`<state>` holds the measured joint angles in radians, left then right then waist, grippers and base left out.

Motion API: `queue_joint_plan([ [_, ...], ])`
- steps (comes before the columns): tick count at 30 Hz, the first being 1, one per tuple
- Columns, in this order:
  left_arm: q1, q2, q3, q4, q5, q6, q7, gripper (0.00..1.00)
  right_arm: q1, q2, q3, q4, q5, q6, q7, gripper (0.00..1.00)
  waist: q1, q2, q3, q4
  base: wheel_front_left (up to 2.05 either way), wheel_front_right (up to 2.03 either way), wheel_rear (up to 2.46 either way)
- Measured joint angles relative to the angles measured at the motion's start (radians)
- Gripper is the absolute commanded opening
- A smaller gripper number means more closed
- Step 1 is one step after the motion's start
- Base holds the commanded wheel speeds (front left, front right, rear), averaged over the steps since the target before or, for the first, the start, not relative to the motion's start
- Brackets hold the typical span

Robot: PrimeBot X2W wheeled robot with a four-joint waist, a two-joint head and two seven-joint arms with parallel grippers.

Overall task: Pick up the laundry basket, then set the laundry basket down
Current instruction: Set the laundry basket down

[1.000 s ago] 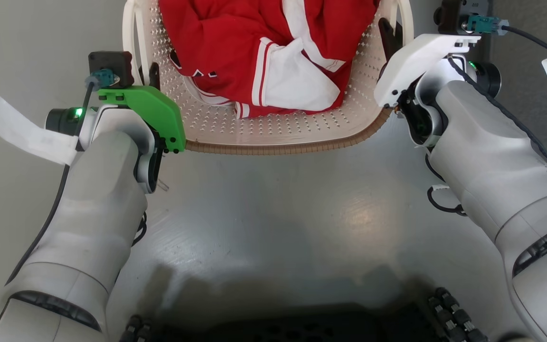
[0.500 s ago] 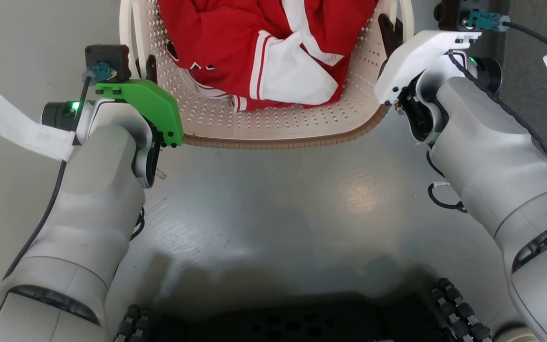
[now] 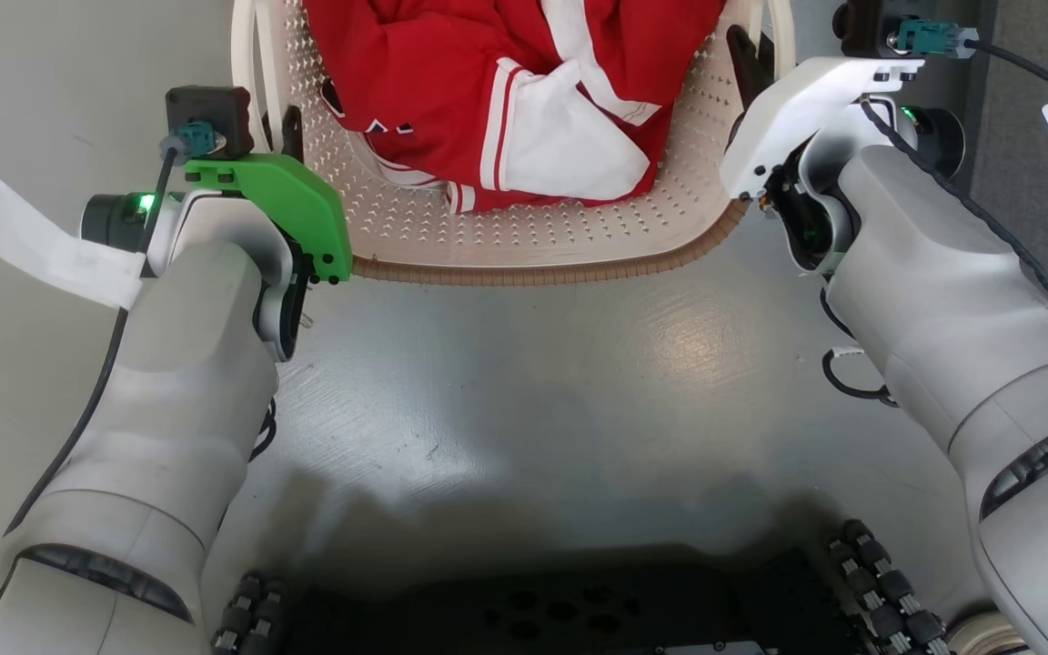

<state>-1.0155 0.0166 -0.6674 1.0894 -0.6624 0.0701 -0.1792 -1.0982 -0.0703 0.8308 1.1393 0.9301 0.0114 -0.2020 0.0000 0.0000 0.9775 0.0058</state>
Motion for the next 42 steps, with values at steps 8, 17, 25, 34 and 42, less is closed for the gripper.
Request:
queue_joint_plan([
  [8,-0.005,0.0,-0.005,0.005,-0.003,-0.006,-0.002,0.0,-0.001,0.0,0.004,0.007,0.0,0.006,-0.004,0.0,0.0,0.0,0.01,0.0,0.0,0.0,0.0],
  [17,-0.009,0.001,-0.01,0.024,-0.012,-0.007,-0.007,0.88,-0.026,0.002,0.009,0.015,0.0,0.015,-0.019,0.68,0.0,0.0,0.014,0.002,0.0,0.0,0.0],
  [25,-0.01,0.001,-0.011,0.035,-0.014,-0.007,-0.017,1.0,-0.033,0.005,0.014,0.031,0.0,0.015,-0.025,1.0,0.0,0.0,0.005,0.005,0.0,0.0,0.0],
  [34,-0.01,0.001,-0.009,0.063,-0.014,-0.007,-0.039,1.0,-0.031,0.005,0.007,0.06,0.0,0.015,-0.036,1.0,0.0,0.0,-0.048,0.002,0.0,0.0,0.0],
  [42,-0.01,0.001,-0.013,0.068,-0.009,-0.007,-0.053,1.0,-0.02,0.005,-0.005,0.064,0.0,0.023,-0.044,1.0,0.0,0.0,-0.125,-0.004,0.0,0.0,0.0],
])
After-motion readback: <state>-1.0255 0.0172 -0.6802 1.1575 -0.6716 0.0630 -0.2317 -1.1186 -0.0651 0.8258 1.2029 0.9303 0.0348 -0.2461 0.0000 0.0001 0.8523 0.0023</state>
